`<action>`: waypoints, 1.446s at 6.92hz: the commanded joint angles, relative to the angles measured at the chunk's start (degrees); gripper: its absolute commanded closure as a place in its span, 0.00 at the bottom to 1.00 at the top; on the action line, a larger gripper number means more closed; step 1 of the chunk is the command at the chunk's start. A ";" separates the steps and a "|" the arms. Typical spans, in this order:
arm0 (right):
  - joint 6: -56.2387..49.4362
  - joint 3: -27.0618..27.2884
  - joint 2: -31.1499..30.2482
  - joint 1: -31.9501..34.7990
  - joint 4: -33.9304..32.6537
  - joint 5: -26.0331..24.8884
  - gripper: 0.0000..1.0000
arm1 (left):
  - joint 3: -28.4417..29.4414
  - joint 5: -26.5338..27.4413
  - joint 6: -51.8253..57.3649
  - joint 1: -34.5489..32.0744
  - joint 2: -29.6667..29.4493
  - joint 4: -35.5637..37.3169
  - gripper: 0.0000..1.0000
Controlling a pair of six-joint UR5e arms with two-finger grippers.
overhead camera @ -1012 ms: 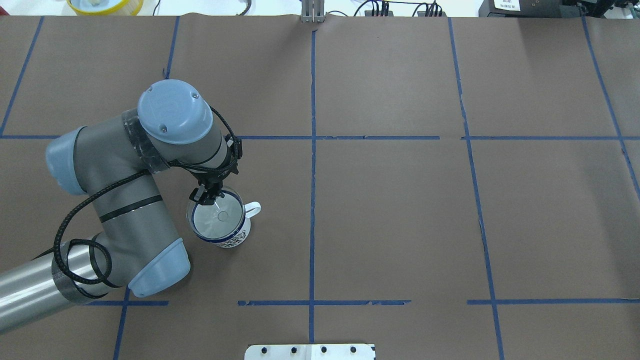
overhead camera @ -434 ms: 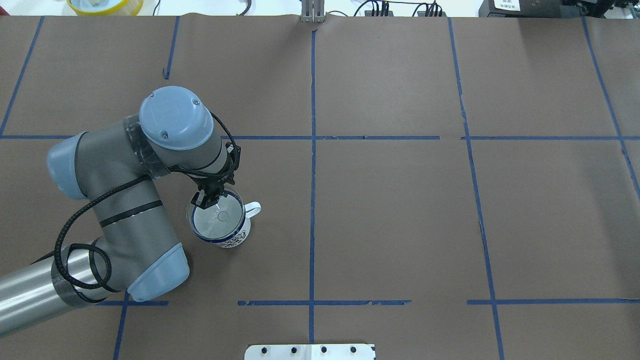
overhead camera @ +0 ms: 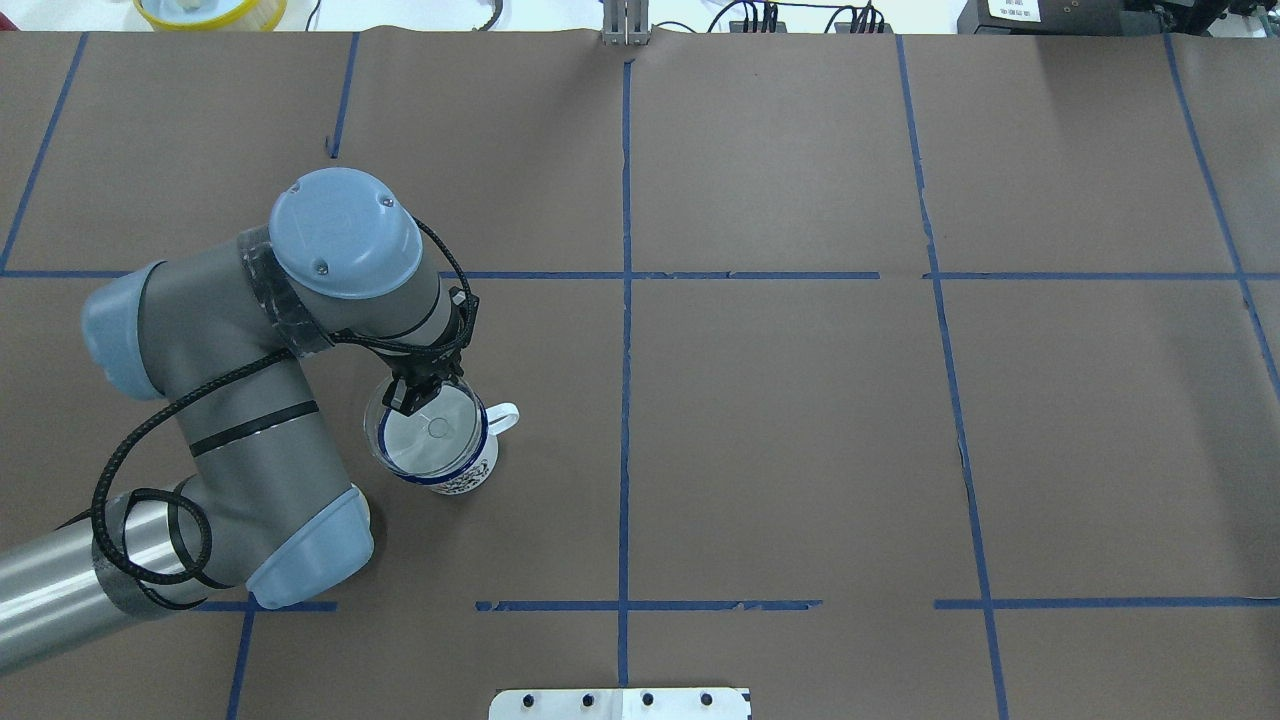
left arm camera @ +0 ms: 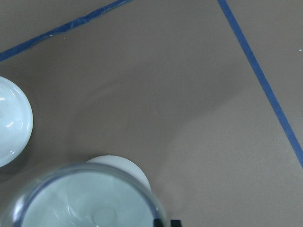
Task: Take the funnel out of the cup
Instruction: 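Lift the funnel out of the mug with the left gripper, moving it farther away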
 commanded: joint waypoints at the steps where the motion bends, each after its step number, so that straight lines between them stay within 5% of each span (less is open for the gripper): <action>1: 0.00 0.01 0.00 0.00 0.00 0.00 0.00 | -7.05 0.10 2.88 -1.04 -0.58 9.03 1.00; 6: 0.00 0.01 0.00 0.00 0.00 0.00 0.00 | -8.16 0.28 13.24 -11.92 -4.54 7.44 1.00; 8: 0.00 0.01 0.00 0.00 0.00 0.00 0.00 | 1.79 0.36 12.22 -15.45 -2.26 -11.91 1.00; 10: 0.00 0.01 0.00 0.00 0.00 0.00 0.00 | 10.08 6.39 5.39 -15.90 2.83 -37.45 1.00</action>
